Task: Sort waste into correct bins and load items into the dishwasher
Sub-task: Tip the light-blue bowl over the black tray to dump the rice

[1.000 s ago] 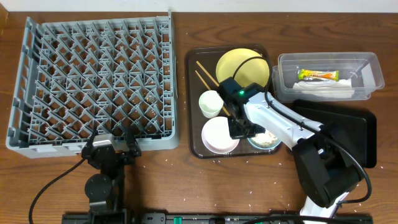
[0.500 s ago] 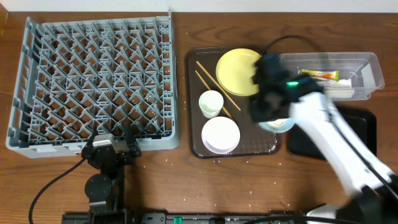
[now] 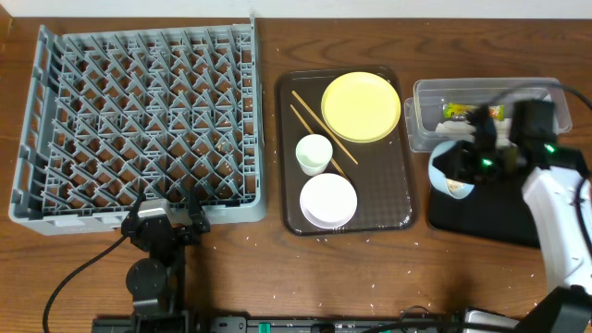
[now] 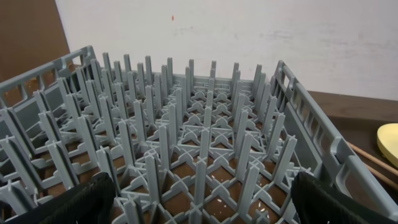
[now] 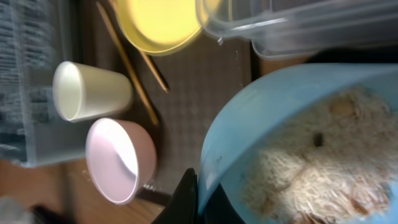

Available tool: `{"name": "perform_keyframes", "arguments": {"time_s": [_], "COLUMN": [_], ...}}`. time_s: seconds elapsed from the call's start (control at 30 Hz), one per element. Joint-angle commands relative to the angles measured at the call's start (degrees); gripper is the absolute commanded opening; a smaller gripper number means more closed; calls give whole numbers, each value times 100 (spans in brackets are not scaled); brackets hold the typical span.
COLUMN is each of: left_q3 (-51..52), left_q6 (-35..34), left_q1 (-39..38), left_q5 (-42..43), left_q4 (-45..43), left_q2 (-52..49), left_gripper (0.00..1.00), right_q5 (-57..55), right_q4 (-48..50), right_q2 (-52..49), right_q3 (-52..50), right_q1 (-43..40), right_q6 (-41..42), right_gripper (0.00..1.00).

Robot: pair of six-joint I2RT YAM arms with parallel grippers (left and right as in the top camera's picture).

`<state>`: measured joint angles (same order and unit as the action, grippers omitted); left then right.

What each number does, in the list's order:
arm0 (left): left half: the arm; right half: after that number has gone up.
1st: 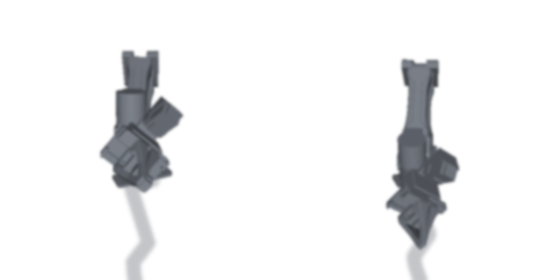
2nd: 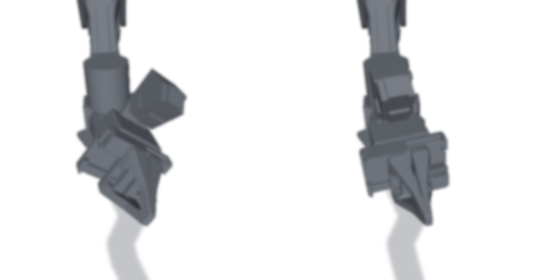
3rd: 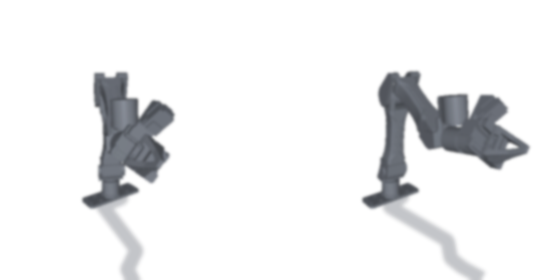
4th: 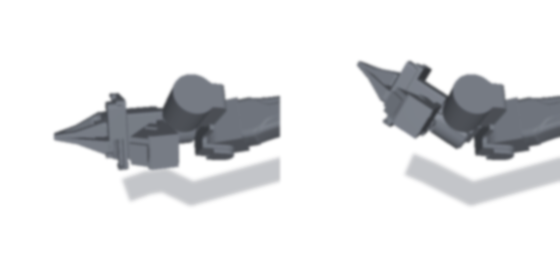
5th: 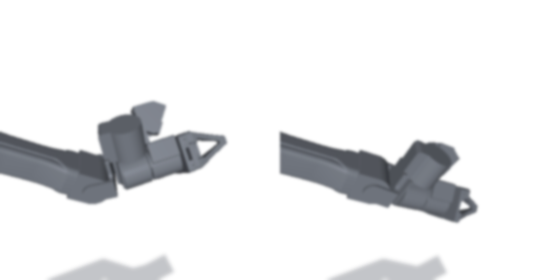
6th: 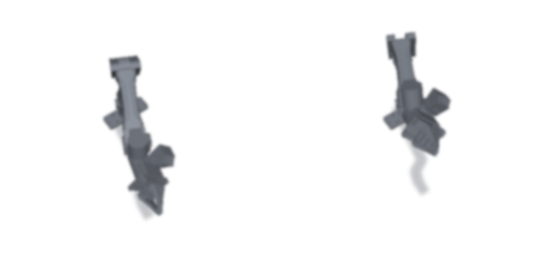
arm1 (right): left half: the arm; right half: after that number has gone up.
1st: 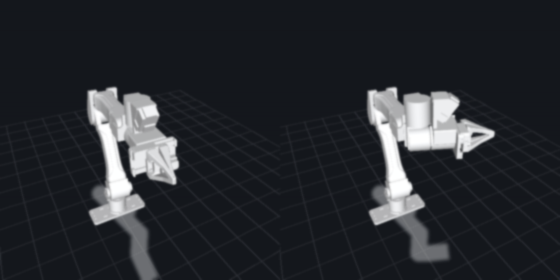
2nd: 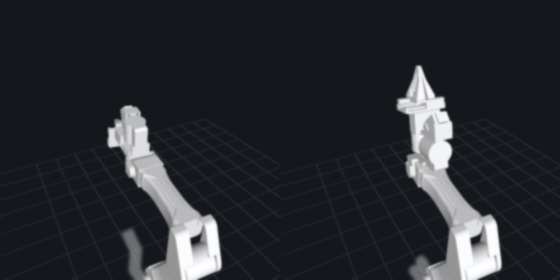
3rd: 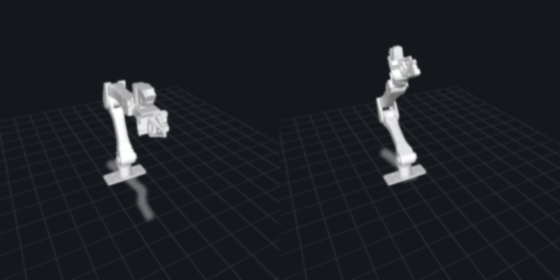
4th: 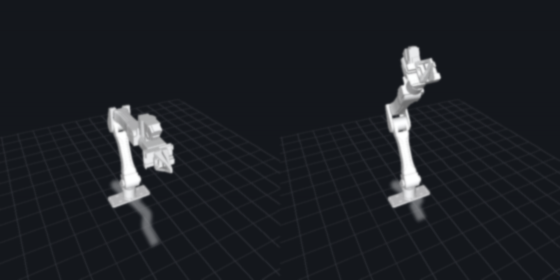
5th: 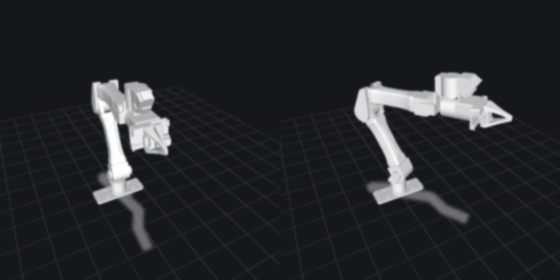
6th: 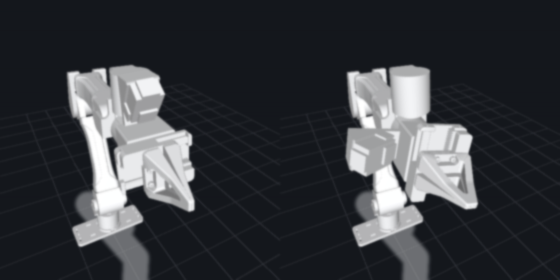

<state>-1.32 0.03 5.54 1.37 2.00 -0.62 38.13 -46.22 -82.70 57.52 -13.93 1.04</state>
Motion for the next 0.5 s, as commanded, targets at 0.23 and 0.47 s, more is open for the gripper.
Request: {"name": "perform_keyframes", "arguments": {"time_s": [0.23, 0.47], "left_q3": [109, 109], "left_q6": [35, 35], "left_q1": [24, 24], "left_q5": [-94, -94], "left_q4": [205, 203], "left_q2": [28, 28], "left_gripper": [92, 92], "right_q5": [3703, 4706], "right_q4": [577, 815], "right_q2": [98, 28], "right_q3": [-1169, -1672], "right_q1": [-1993, -3327], "right_q6": [-1143, -1141], "right_gripper": [1, 1]}}
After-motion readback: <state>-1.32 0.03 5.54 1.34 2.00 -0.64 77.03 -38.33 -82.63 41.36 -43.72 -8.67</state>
